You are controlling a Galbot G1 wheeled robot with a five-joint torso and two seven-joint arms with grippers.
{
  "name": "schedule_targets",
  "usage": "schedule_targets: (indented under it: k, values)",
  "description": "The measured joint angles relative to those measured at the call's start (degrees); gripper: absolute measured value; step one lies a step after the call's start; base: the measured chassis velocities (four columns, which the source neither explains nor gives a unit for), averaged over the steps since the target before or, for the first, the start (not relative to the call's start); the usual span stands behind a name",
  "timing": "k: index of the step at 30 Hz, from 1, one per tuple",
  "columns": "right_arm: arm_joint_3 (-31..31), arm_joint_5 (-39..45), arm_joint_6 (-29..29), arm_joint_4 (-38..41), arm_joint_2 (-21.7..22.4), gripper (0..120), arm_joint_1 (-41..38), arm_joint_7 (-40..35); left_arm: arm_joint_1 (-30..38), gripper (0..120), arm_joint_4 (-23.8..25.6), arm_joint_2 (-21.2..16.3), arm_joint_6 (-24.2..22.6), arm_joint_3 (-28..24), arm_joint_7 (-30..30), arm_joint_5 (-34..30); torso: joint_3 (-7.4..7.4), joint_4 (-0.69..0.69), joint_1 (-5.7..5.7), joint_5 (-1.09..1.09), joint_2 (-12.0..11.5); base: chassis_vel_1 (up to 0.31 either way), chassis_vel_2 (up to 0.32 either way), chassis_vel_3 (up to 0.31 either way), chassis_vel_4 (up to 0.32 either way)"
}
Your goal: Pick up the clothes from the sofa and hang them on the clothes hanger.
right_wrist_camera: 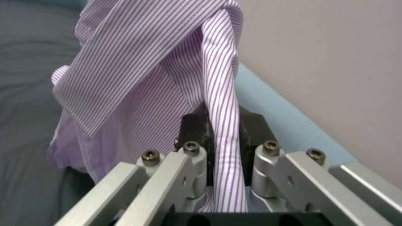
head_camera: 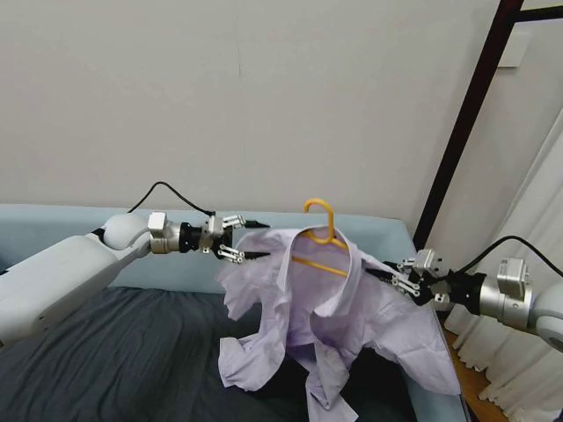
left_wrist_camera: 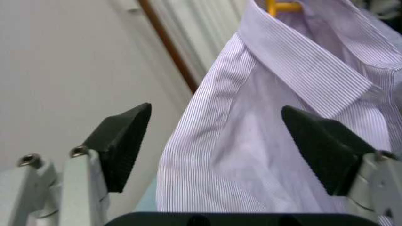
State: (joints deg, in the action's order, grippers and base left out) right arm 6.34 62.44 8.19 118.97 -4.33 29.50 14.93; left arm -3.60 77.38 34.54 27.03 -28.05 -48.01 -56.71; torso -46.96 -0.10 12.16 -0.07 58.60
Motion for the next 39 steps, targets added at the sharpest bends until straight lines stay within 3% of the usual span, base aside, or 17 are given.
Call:
schedule_targets:
  k: [3,5,7,10,15,21,27,30,31,39]
  values:
    - [-2.8,7.6,3.0,0.0,0.5,8,-1.3,-2.2,-8.3,98,4.7,-3.3,0.1,6.6,5.0,-1.8,0.0,0.11,-0.01,0.0,0.0,0.0,0.0,0.0,0.0]
    - [-3.5,9.2,3.7,0.1,1.0,8,-1.9,-2.9,-10.0,99,5.9,-3.8,0.2,7.8,5.9,-2.6,0.0,0.11,-0.01,0.01,0.0,0.0,0.0,0.0,0.0]
    - [-5.4,12.4,5.1,-0.1,2.0,8,-3.1,-4.1,-16.6,100,9.1,-4.3,0.2,13.6,8.6,-4.5,0.01,0.0,-0.01,0.03,0.0,0.0,0.0,0.0,0.0]
    - [-7.3,14.7,6.5,0.0,4.3,8,-3.8,-5.1,-27.4,100,12.9,-4.2,0.2,22.2,12.3,-4.7,0.01,0.0,-0.01,0.02,0.0,0.0,0.0,0.0,0.0]
    - [-8.2,15.9,7.0,0.7,7.1,8,-4.2,-5.8,-36.9,100,17.9,-4.2,0.8,27.2,17.1,-3.3,0.01,0.04,-0.01,0.02,0.0,0.0,0.0,0.0,0.0]
    - [-10.9,19.0,7.8,1.2,10.8,8,-3.9,-9.7,-50.1,100,29.3,-1.5,2.2,29.4,27.1,3.0,0.01,0.02,-0.01,0.03,0.0,0.0,0.0,0.0,0.0]
    - [-13.4,21.0,8.0,1.4,12.4,8,-3.1,-10.8,-50.6,100,32.1,1.2,1.9,25.9,31.2,6.5,0.01,0.04,-0.02,0.04,0.0,0.0,0.0,0.0,0.0]
    - [-15.3,22.9,8.4,1.5,13.6,8,-2.6,-11.5,-46.6,100,32.4,4.2,-0.3,22.7,38.6,7.0,0.0,0.02,-0.01,0.03,0.0,0.0,0.0,0.0,0.0]
    - [-15.3,22.9,8.4,1.5,13.6,8,-2.6,-11.5,-46.6,100,32.4,4.2,-0.3,22.7,38.6,7.0,0.0,0.02,-0.01,0.03,0.0,0.0,0.0,0.0,0.0]
    - [-16.5,24.1,8.5,2.5,15.6,8,-2.3,-11.6,-32.1,100,38.3,9.2,-9.5,14.0,53.1,0.4,0.0,0.03,-0.01,0.04,0.0,0.0,0.0,0.0,0.0]
